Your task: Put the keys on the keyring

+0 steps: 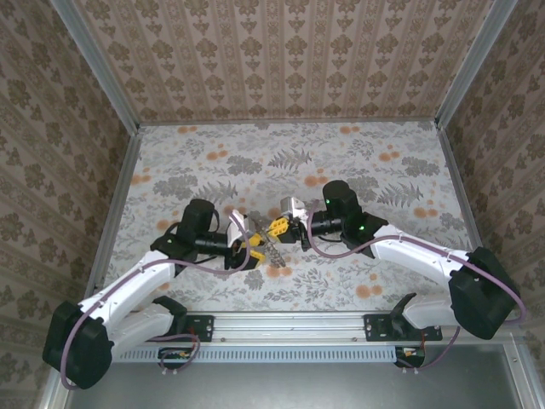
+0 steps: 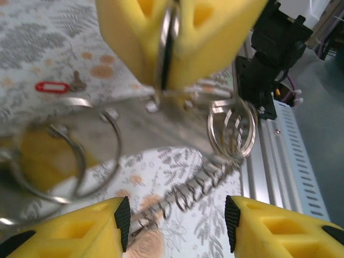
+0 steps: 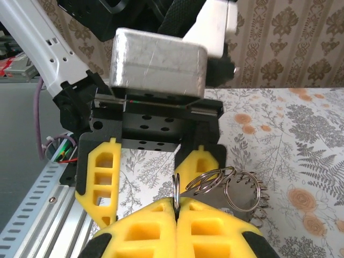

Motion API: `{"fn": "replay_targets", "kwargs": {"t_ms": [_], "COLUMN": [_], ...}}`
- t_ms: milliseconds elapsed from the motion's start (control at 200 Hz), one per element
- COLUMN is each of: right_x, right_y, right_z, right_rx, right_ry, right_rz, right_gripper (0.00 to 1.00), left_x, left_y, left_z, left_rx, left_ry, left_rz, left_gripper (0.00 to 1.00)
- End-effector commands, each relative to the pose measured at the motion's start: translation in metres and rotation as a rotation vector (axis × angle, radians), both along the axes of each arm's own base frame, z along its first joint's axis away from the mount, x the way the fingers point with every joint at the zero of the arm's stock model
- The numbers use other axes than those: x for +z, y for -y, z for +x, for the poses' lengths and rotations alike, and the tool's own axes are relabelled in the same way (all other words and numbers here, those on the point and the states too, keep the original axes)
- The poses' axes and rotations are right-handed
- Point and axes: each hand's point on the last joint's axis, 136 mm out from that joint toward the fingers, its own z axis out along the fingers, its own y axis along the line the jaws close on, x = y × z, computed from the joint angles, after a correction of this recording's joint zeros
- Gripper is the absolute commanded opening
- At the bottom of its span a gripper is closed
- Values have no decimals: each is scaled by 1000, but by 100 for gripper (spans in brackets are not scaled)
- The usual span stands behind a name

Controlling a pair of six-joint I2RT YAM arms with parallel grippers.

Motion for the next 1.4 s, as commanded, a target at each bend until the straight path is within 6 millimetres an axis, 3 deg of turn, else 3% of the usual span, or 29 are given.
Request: {"fn": "replay_targets", "kwargs": {"t_ms": [0, 110, 275, 575, 860, 1030, 1195, 1395], "right_x": [13, 18, 23, 25, 35, 37, 37, 33], "right_y": [0, -1, -3, 0, 0, 0, -1, -2], "right_z": [-10, -12, -18, -10, -7, -5, -6, -5], "right_rx": [56, 72, 95, 22, 3, -7, -2, -2], "right_ry": [24, 27, 30, 72, 80, 78, 82, 81], "right_rz": [29, 43, 39, 57, 120, 153, 160, 147], "right_gripper": [0, 0, 0, 0, 0, 0, 0, 0], "left_x": [30, 39, 45, 58, 66, 64, 68, 78], "left_y": [9, 15, 17, 17, -6, -18, -19, -12], "left_z": [-3, -11, -7, -8, -13, -5, 14, 11], "left_rx": [-82, -158, -162, -147, -84, -9, 82, 27], "left_ry": [164, 223, 264, 285, 299, 302, 323, 313], "left_rz": [-74, -78, -76, -122, -96, -91, -63, -94], "left_gripper": [55, 54, 53, 50, 50, 49, 38, 38]}}
